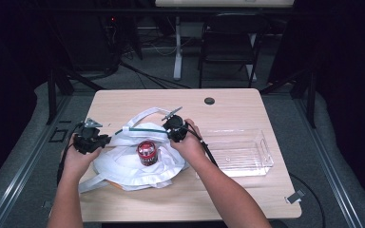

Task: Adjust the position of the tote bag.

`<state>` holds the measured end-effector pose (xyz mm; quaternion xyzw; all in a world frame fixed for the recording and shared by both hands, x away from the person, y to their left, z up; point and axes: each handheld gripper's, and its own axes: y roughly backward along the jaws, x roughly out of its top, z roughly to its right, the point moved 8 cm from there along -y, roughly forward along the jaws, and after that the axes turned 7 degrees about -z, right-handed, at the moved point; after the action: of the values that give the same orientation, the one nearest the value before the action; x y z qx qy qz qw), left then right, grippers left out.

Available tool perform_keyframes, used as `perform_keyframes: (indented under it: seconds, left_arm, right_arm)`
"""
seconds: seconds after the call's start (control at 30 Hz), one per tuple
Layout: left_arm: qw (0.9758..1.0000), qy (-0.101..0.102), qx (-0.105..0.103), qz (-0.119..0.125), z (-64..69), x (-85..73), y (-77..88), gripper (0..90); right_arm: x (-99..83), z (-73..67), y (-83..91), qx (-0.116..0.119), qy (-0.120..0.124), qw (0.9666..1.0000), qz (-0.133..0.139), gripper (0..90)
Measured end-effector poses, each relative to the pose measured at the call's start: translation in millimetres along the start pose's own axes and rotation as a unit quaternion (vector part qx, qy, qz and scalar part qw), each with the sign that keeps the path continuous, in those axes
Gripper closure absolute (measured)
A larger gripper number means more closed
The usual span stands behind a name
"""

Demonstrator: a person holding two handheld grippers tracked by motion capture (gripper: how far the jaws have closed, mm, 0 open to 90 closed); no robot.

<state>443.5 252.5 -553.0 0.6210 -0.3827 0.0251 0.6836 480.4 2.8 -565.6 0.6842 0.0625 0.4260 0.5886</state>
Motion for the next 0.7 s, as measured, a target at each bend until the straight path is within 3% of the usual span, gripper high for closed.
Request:
perform_keyframes:
  seconds: [0.13, 0.43, 0.7]
  left_arm:
    - [1.0, 0.004, 0.008, -0.002, -0.2, 1.9, -2.7, 88.3]
    - [0.9998, 0.019, 0.011, 0.0, -2.4, 6.1, -9.8, 89.0]
    - [0.9998, 0.02, 0.003, -0.009, -1.3, 6.7, -17.8, 89.1]
  right_arm:
    - [-0.1, 0.3, -0.5, 0.0, -0.001, 1.0, -0.001, 86.2]
    - [0.7, 0.3, -2.2, -0.004, -0.003, 1.0, -0.003, 86.2]
    - [2.2, -0.5, -5.4, -0.009, -0.002, 0.9999, -0.01, 86.2]
